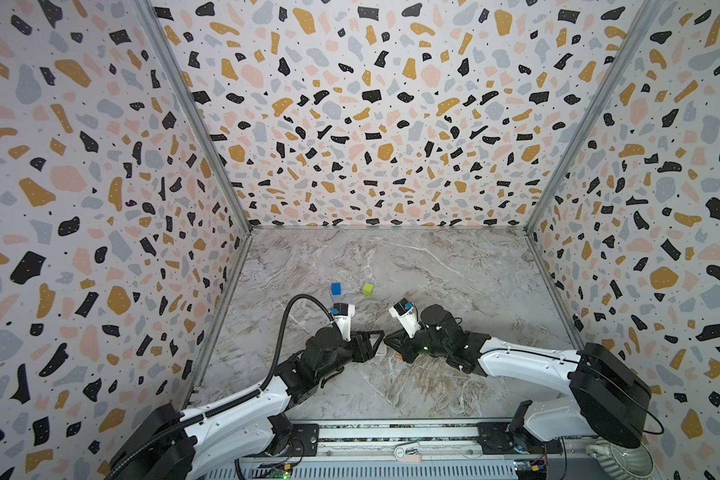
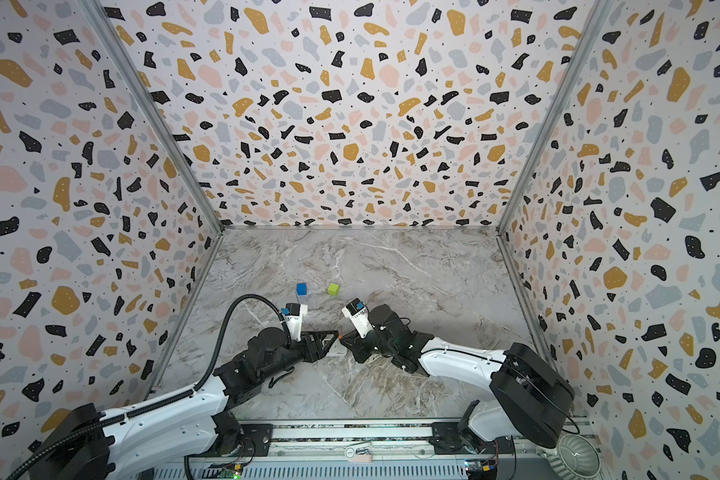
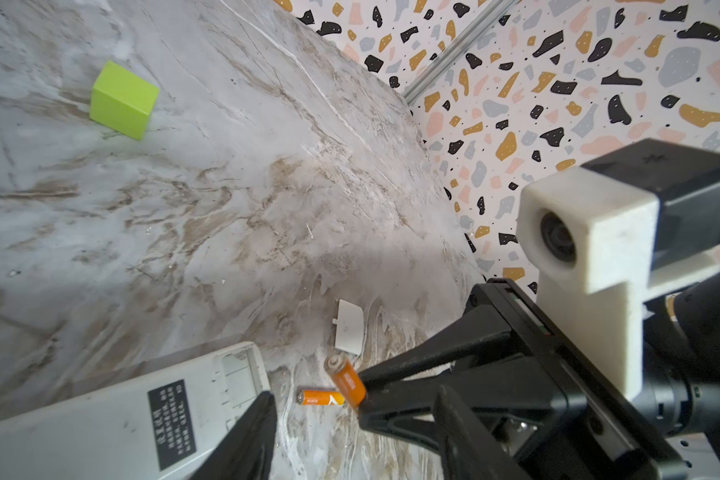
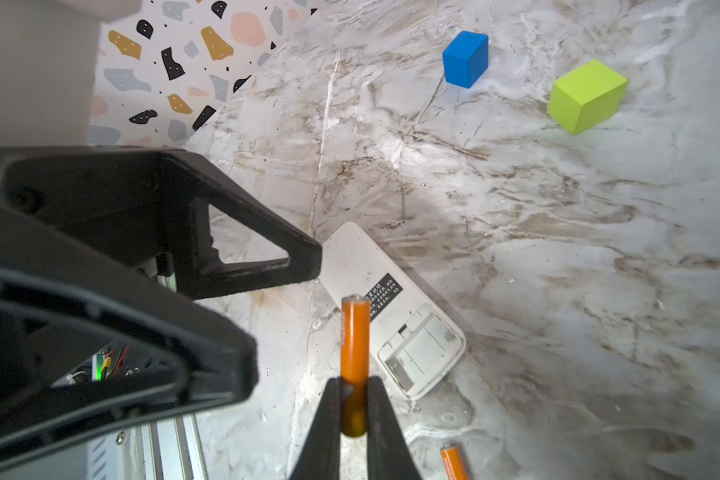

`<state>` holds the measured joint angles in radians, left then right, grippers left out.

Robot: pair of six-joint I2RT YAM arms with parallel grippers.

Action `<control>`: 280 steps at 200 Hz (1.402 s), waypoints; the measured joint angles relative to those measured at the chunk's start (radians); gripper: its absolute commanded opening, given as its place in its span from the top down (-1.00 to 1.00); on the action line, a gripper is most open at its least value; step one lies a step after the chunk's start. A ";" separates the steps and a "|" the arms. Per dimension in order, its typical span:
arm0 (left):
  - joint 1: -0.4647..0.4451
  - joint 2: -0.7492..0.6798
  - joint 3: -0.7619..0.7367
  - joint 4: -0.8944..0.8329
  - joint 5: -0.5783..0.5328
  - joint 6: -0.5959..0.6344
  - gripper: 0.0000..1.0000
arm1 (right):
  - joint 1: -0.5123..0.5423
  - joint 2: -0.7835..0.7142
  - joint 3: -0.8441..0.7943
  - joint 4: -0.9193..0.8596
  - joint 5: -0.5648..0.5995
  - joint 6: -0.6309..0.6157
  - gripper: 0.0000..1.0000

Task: Load the batteries into the remote control
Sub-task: 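Lift the battery with the right gripper toward the remote in the left gripper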

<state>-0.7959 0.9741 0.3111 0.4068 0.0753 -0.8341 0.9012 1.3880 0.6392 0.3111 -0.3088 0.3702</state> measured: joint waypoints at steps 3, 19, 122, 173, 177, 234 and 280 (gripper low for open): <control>0.000 0.004 0.000 0.005 0.000 0.000 -0.19 | 0.000 0.000 -0.002 0.004 -0.002 0.003 1.00; -0.003 0.028 0.000 0.037 0.007 -0.014 -0.15 | -0.001 0.000 -0.013 0.031 -0.014 0.014 1.00; -0.006 0.082 0.000 0.122 0.015 -0.045 0.33 | -0.001 0.000 -0.024 0.101 -0.040 0.041 1.00; -0.005 0.092 0.000 0.126 -0.004 -0.046 0.69 | -0.001 0.000 -0.029 0.119 -0.047 0.042 1.00; -0.005 0.093 0.000 0.126 -0.005 -0.047 0.71 | -0.001 0.000 -0.030 0.120 -0.047 0.043 1.00; -0.006 0.114 0.000 0.154 -0.002 -0.061 0.92 | -0.001 0.002 -0.032 0.121 -0.043 0.043 0.90; -0.006 0.121 0.006 0.112 -0.010 -0.069 1.00 | -0.001 0.006 -0.033 0.116 -0.037 0.029 0.02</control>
<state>-0.8024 1.0954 0.3176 0.5190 0.0650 -0.9035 0.9005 1.3937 0.6064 0.4271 -0.3454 0.3988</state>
